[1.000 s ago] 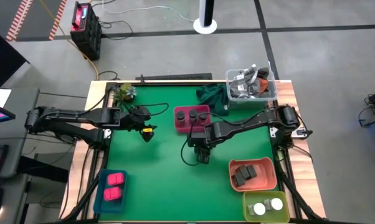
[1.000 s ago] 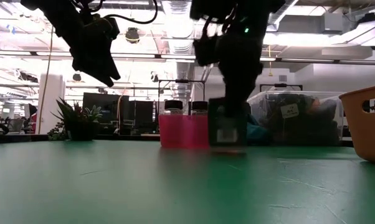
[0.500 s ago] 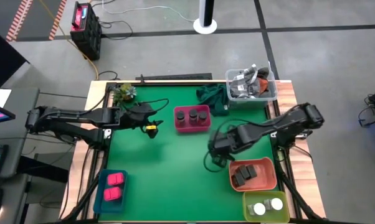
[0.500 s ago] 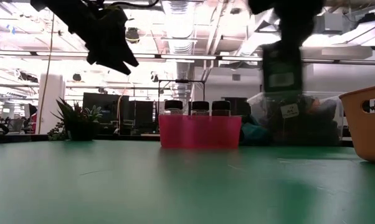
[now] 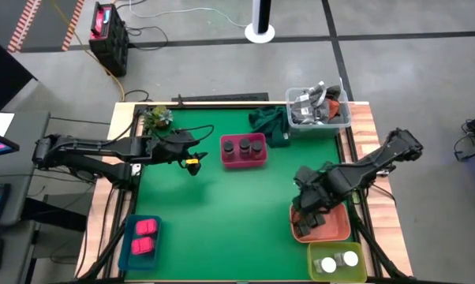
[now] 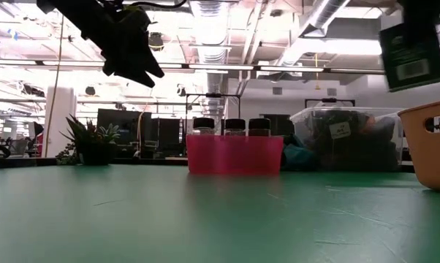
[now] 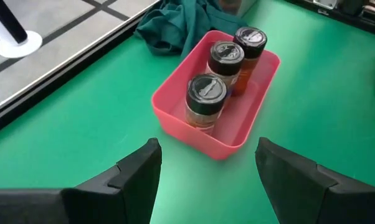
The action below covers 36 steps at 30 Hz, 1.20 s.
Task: Sort spices by type
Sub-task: Put the black seasoning can into the orange bin
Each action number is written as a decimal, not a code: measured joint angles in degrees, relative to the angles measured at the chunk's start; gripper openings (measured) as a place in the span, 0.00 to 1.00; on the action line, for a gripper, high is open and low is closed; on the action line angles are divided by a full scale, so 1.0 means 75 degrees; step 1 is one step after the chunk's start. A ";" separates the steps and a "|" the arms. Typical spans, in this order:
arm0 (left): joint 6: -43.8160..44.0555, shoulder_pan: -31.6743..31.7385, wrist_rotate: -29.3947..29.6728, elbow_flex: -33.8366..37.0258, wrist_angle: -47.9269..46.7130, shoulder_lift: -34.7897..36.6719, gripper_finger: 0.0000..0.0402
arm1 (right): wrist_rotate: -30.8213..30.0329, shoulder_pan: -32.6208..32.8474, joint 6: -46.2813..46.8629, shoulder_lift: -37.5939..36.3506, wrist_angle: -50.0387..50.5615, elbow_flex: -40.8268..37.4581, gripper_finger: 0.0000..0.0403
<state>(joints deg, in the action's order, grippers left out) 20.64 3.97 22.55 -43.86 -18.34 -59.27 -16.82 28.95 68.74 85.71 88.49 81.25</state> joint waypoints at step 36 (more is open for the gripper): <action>0.0023 -0.0003 -0.0510 0.0000 0.0372 0.0000 0.62 | 0.1909 0.2844 0.7268 -0.1230 -0.2276 -0.3206 0.41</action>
<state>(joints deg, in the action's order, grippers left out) 20.82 3.95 18.72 -43.86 -15.55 -59.27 -2.50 50.28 123.25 76.49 71.42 57.21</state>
